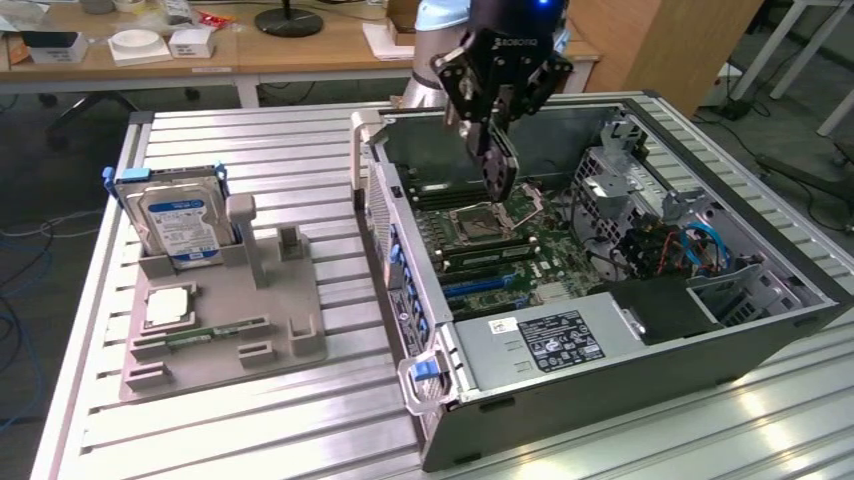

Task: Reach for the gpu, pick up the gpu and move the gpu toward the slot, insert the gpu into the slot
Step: 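Pick up the gpu and move the gpu toward the slot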

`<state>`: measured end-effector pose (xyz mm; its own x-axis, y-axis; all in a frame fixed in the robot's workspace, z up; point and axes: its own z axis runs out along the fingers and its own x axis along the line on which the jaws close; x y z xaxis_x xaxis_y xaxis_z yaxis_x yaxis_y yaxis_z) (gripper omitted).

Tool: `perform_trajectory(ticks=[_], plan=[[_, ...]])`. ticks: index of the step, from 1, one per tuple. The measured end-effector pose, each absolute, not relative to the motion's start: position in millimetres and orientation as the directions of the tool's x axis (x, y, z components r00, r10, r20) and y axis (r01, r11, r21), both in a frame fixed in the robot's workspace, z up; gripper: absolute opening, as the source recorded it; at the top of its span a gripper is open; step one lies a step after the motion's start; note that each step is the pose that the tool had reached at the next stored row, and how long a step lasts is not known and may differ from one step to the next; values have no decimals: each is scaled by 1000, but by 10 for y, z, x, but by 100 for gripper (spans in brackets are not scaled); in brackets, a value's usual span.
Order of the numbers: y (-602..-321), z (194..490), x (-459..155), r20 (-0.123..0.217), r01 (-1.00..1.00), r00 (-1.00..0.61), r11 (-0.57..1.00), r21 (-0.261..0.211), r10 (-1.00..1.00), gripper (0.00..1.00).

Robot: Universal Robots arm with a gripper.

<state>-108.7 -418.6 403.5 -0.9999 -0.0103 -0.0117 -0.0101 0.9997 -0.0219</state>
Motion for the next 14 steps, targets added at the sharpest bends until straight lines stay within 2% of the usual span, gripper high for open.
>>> perform_trajectory(ticks=[14], plan=[[-4186,4035,-645,-12,-12,-1000,1000,-22,-12,27]])
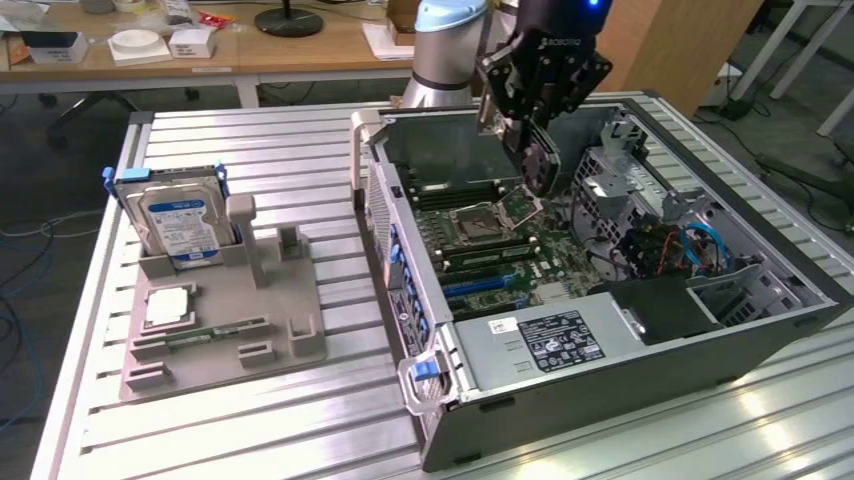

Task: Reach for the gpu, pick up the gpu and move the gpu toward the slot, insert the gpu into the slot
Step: 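Pick up the gpu and move the gpu toward the slot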

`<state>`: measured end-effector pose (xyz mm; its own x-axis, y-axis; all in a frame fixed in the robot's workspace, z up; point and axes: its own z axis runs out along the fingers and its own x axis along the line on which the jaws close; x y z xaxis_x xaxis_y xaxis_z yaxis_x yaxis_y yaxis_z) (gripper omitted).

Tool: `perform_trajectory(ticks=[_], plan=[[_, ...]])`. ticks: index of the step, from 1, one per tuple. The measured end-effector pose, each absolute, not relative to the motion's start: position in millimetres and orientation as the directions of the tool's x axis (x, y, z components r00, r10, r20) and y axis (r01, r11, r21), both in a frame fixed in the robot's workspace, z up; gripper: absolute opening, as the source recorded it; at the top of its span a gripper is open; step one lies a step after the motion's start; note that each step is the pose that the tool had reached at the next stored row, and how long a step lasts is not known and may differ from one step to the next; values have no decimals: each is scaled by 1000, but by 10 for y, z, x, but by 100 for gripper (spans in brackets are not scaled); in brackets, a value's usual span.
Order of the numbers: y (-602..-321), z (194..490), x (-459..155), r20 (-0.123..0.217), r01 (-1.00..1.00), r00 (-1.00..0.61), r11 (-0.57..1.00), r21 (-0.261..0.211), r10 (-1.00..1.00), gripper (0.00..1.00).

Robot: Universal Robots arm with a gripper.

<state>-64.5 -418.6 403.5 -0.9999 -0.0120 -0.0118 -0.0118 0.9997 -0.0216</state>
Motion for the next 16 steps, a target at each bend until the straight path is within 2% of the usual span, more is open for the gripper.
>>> perform_trajectory(ticks=[16], plan=[[-4186,4033,-222,-12,-12,-1000,1000,-22,-12,27]])
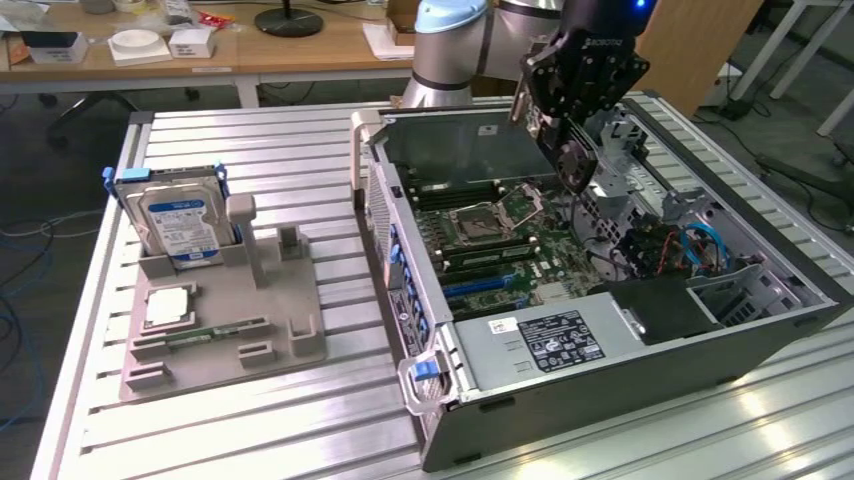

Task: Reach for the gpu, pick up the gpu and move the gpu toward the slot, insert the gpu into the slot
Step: 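Pick up the gpu and move the gpu toward the slot, then insert the gpu into the slot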

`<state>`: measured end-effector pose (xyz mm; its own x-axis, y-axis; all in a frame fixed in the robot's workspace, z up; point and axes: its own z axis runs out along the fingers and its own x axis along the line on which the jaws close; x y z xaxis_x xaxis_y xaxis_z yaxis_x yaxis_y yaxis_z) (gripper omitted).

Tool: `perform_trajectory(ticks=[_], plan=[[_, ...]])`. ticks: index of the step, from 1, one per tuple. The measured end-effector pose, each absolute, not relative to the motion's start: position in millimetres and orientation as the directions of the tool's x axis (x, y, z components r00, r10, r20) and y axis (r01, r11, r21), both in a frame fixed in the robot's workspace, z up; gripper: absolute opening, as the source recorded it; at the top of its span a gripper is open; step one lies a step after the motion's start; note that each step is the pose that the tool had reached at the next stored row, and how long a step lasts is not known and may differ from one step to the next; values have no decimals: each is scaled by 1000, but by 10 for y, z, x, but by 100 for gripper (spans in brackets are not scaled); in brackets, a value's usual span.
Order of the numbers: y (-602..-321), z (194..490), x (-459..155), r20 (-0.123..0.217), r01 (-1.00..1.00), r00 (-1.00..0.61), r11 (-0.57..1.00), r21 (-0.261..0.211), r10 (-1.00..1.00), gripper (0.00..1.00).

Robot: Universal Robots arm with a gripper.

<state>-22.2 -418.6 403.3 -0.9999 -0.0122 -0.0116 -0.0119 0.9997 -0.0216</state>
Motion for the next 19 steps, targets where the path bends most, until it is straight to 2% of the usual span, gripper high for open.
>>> perform_trajectory(ticks=[12,19], plan=[[-4186,4033,-221,-12,-18,-1000,1000,-22,-18,27],[-4186,4032,-221,-12,-131,-991,991,-22,-132,27]])
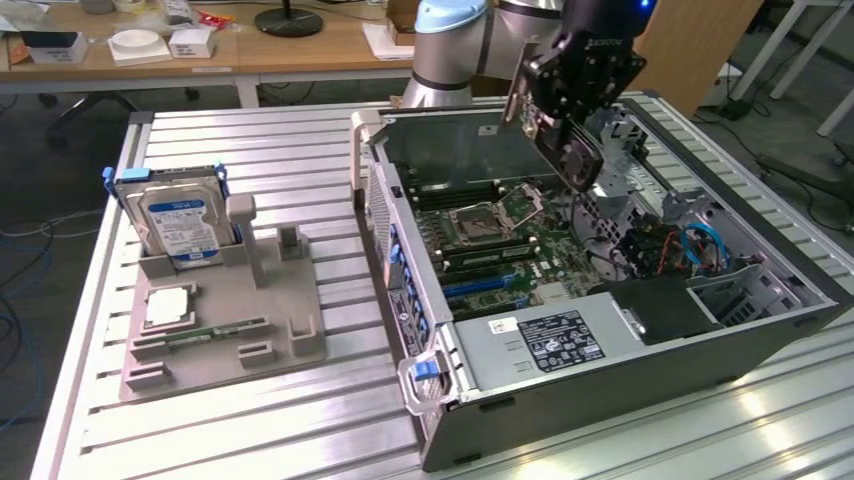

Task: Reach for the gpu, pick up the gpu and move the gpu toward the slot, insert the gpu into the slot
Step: 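Insert the gpu into the slot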

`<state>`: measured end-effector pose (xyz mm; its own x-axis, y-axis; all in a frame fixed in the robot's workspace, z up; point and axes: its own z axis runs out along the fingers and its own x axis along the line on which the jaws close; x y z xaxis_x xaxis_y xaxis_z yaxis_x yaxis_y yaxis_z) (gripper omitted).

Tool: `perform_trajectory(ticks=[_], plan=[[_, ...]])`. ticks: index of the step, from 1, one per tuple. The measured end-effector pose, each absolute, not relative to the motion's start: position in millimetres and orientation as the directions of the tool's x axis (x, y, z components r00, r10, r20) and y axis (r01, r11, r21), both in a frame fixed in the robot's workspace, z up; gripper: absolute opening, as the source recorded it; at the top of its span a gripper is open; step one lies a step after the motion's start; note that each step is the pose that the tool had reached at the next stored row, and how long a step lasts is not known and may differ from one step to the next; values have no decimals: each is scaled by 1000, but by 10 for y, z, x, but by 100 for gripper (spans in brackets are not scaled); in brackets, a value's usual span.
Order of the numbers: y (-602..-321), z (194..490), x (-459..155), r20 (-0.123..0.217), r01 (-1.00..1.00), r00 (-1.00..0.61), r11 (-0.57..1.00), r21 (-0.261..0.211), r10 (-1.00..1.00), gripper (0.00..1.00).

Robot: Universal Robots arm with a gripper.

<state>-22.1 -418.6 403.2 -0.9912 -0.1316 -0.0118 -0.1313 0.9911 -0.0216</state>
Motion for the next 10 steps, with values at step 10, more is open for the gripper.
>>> perform_trajectory(ticks=[10], plan=[[-4186,4032,-221,-12,-290,-957,957,-22,-290,27]])
